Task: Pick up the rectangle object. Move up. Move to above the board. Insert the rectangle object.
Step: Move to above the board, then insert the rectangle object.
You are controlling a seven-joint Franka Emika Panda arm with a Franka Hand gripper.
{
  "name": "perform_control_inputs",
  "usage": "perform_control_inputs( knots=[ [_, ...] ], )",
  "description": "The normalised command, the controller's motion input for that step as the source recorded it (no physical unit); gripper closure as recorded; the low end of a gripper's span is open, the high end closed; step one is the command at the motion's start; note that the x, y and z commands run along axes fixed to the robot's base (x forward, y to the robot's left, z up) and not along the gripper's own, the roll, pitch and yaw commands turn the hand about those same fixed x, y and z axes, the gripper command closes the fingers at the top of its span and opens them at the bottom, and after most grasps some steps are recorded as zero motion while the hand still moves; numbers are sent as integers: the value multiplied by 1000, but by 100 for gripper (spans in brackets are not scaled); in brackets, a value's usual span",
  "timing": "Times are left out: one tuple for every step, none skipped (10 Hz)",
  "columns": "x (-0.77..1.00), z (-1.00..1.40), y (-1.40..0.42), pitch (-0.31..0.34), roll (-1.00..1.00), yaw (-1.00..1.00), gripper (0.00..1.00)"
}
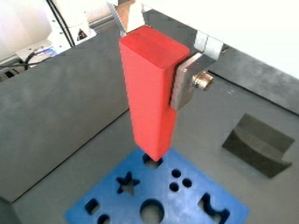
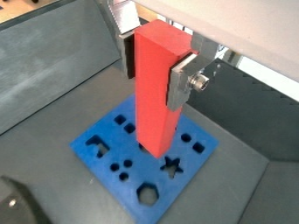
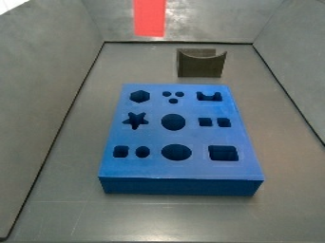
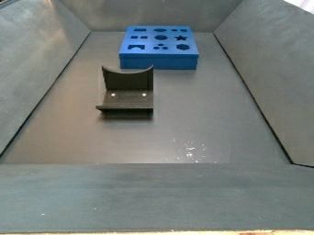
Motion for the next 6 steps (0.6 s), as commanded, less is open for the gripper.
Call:
perform_control_inputs(
  knots=[
    [157,28,-213,93,14,11,100],
    [0,0,-6,0,-17,0,100],
    [111,-91,-94,0,0,0,100],
    [214,-94,-220,-20,0,0,100],
    [283,-109,-240,-14,0,57,100],
    [434,-91,-257,-9,3,151,100]
  ],
)
